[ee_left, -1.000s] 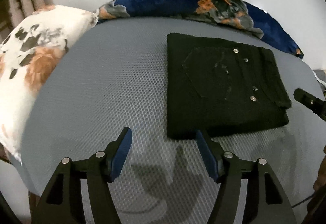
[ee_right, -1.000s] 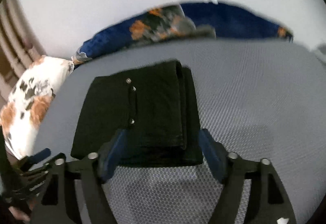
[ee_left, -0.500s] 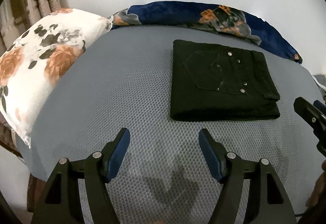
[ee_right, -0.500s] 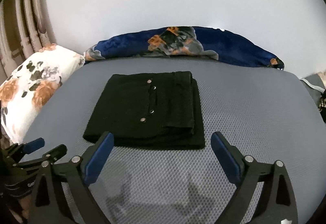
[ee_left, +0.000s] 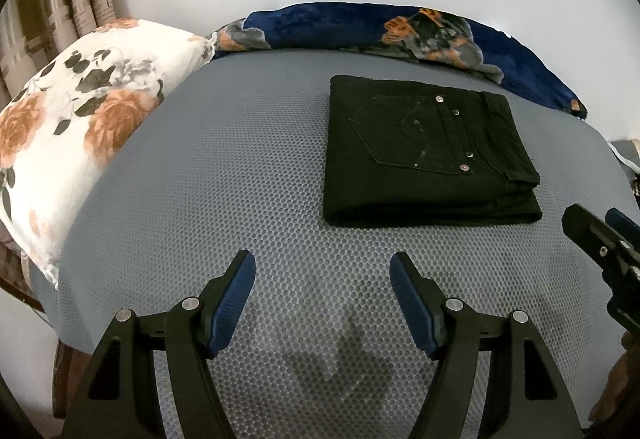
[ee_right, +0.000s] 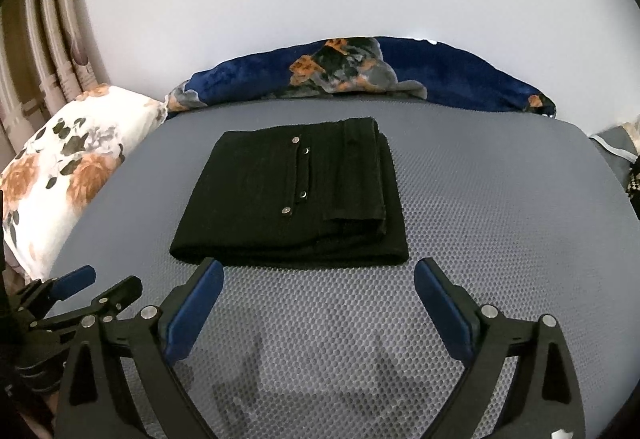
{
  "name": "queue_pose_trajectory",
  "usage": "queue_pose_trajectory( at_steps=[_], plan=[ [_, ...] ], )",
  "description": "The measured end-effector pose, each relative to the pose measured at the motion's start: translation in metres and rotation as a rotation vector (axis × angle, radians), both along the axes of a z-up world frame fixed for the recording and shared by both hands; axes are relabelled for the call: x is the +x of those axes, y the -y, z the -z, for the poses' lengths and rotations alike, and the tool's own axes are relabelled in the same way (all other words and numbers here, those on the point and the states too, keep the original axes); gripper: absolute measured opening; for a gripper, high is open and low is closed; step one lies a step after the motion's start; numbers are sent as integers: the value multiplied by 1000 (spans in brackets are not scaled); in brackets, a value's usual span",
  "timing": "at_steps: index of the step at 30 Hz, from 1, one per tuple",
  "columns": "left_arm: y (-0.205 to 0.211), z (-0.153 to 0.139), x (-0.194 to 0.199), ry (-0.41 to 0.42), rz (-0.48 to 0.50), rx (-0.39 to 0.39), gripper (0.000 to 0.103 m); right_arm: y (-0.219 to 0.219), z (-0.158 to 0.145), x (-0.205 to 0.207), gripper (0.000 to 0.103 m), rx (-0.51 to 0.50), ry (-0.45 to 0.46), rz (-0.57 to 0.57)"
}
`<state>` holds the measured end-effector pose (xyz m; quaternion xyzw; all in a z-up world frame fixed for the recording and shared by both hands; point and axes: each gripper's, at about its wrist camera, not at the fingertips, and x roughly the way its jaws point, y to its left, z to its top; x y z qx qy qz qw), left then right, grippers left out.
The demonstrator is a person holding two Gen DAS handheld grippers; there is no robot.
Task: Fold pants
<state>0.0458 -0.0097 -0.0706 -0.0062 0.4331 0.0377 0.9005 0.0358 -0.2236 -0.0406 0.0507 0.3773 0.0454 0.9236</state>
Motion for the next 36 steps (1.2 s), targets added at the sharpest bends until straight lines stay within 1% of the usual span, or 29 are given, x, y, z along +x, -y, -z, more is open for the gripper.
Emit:
queue_pose_trajectory(
  at_steps=[18,36],
  plan=[
    [0,6,2,-28,5,-6,70,3,11,3,95,23,-44,9],
    [1,6,4,-18,15,-15,70,4,15,5,95,27,-59,18]
  ],
)
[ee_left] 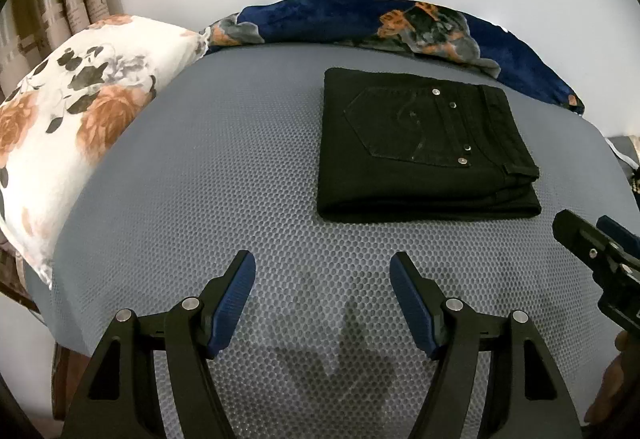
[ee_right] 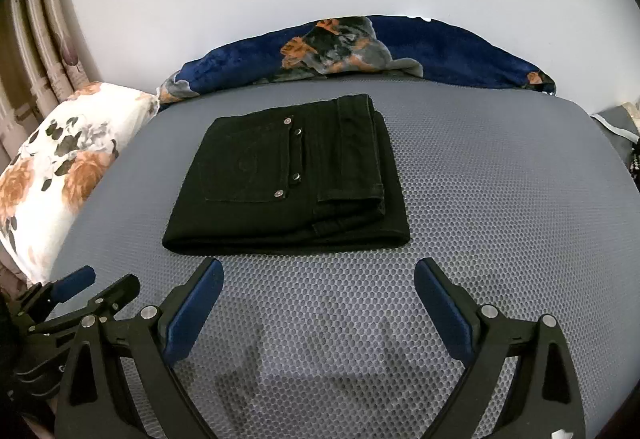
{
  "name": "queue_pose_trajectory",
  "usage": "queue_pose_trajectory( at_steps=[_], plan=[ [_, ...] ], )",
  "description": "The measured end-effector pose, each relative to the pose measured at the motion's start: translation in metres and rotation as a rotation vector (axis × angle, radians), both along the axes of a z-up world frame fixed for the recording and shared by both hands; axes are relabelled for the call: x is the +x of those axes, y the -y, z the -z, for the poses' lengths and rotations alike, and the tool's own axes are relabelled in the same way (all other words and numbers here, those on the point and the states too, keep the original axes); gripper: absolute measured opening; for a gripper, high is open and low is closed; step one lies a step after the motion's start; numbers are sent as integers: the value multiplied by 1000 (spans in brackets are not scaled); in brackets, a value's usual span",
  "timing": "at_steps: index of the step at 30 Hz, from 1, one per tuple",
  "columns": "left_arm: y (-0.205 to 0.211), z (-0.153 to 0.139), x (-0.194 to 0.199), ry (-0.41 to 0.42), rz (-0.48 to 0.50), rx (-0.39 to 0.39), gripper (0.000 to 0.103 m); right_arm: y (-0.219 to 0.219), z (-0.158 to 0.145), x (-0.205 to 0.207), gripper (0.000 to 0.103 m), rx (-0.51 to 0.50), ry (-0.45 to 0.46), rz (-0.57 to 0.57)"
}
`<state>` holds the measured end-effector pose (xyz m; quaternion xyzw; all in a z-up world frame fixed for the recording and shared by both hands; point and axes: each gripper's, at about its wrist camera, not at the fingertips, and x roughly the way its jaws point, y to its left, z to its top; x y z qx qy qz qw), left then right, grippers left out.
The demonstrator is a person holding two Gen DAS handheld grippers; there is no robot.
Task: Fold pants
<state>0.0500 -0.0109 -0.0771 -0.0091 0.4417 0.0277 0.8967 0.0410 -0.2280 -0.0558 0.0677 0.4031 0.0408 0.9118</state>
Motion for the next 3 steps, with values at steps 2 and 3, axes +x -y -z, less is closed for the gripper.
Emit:
queue_pose_trajectory(
  at_steps=[2,3],
  plan=[
    [0,0,-1,-1,-1,1,70,0,0,0,95,-1,0,0],
    [0,0,0,-2,0,0,70,0,0,0,95,-2,0,2]
  ],
)
